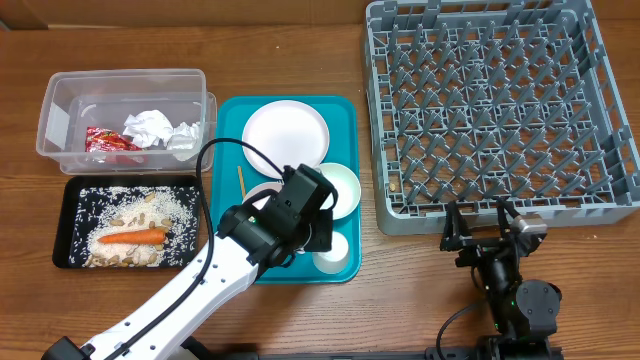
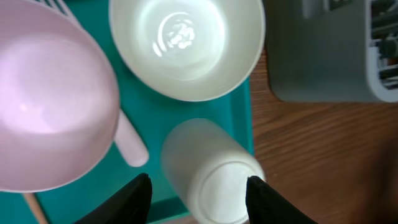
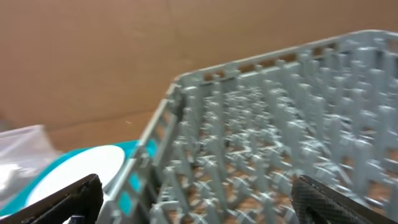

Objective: Sort waste into correct bins and load items into the dishwasher
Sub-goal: 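Move the left gripper right over the pink bowl on the teal tray, then grasp the pink bowl rim with the left gripper and lift it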

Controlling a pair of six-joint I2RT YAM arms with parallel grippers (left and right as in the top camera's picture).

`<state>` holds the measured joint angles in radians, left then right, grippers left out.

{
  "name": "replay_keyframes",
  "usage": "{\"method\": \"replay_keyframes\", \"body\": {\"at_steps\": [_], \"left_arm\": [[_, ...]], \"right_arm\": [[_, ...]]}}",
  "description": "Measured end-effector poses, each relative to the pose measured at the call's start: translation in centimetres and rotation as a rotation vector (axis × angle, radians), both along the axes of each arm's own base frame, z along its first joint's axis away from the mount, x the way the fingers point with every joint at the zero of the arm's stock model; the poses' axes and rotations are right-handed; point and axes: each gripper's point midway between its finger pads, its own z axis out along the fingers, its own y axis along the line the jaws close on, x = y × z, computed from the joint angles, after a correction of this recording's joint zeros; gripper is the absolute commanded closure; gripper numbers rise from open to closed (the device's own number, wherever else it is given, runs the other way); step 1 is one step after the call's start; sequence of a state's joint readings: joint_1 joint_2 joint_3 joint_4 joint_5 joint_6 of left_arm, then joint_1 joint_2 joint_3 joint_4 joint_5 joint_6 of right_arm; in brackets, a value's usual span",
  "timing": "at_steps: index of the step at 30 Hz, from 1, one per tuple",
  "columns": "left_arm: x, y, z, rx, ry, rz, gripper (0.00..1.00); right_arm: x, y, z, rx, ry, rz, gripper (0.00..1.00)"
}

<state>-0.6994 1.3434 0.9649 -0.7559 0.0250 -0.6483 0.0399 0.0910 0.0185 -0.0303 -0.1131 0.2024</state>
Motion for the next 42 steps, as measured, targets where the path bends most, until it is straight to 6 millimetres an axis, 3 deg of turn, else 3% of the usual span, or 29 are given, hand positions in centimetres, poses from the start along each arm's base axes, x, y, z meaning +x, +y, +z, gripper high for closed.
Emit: {"method": "replay_keyframes", "body": {"at_steps": [4,7,9,12,15,21,25,28,35,42], "left_arm": [[0.5,1.3,0.9,0.054,-0.006,0.015,0.5],[2.1,3.0,3.2,0.079,-0.033,0.055,0.5],[3.4,3.9,5.0,0.073,-0.063,0.085,0.5],[5.4,5.2,7.5,0.051,-0.11,0.128,0.5],[6.2,6.8,8.2,0.056,-0.12,0.167,0.49],[5.9,10.7,7.4,0.098,-0.046,0.264,0.49],[5.8,12.1,6.8,0.109,-0.02,0.305,0.52],[5.2,12.4,5.4,0.124,0.012,0.305,0.54],[4.4,12.4,1.1,0.132,0.051,0.297,0.57],[4.6,12.2,-1.5,0.115,0.03,0.296,0.59]], "right_arm": [[-0.6,0.7,-2.7,0.007,0.139,0.044,0.0],[-1.4,1.0,-2.5,0.009,0.228,0.058,0.0],[-1.9,1.1,0.0,0.015,0.24,0.066,0.0],[-2.5,1.4,5.6,0.047,0.23,0.081,0.0],[-3.2,2.1,9.8,0.084,0.277,0.115,0.0],[-3.0,4.5,12.1,0.151,0.467,0.248,0.0],[-2.9,6.2,12.5,0.188,0.496,0.353,0.03],[-3.4,7.3,12.4,0.197,0.515,0.431,0.04],[-3.6,8.3,9.4,0.219,0.682,0.492,0.07],[-3.3,9.5,6.9,0.162,0.783,0.564,0.07]]}}
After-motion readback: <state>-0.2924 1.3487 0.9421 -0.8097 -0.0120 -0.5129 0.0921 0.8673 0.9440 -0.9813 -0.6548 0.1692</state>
